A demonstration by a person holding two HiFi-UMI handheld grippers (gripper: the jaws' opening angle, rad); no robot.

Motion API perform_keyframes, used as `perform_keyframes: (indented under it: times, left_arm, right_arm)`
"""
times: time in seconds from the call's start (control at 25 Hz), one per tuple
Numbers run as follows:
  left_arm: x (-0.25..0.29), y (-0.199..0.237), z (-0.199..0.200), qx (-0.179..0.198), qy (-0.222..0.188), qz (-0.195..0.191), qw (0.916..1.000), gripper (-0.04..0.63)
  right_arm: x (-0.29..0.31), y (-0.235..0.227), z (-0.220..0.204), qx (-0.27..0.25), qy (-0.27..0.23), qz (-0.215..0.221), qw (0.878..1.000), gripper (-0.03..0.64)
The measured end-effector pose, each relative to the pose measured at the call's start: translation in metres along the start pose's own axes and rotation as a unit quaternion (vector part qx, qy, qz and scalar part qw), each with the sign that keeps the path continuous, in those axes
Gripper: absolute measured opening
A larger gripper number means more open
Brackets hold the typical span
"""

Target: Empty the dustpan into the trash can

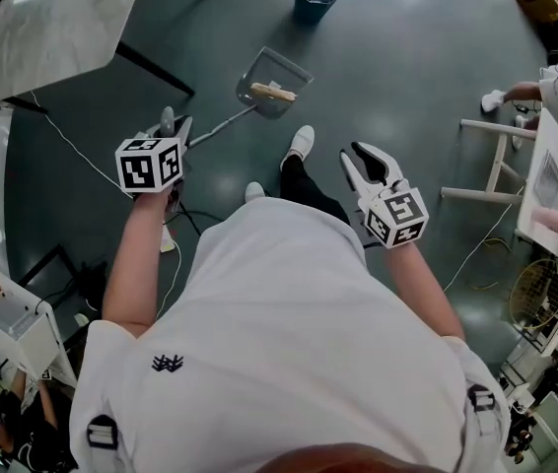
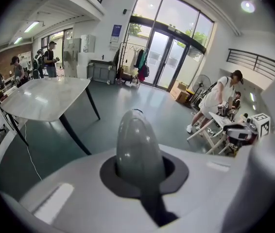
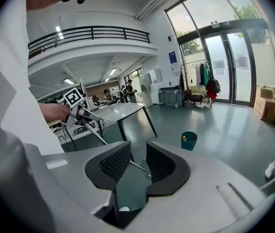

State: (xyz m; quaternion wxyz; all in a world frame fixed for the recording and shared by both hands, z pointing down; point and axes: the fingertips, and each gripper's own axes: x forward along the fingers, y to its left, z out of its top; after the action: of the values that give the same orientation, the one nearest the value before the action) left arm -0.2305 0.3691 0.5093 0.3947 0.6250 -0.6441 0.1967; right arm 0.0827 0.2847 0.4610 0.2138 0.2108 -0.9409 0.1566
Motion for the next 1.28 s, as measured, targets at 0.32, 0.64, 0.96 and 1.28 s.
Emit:
perform_keyframes:
  times: [0.32,0.64,0.96,1.28]
  left_arm:
    - [0.056,-0.011,0.13,0.018,-0.011,0.022,0.9995,0.06]
    - [0.114,-0.004,0.24,0.01,-0.023,0.047,0.9986,0.06]
    - [0.197,0.01,0.344,0.051,-0.022,0.049,0.9973,0.06]
    - [0.294,0.021,0.421,0.108,-0.006,0.042,0.9932,0.06]
  right_arm:
    - [0.042,-0.112,0.054,0.006,-0.028,0.0,1.0,0.078]
    - [0.042,-0.191,0.063,0.057,-0.043,-0.03,0.997,0.078]
    - [0.047,-0.238,0.068,0.098,-0.04,-0.076,0.992,0.078]
    - [0.053,-0.291,0.099,0.124,-0.046,-0.155,0.979,0.078]
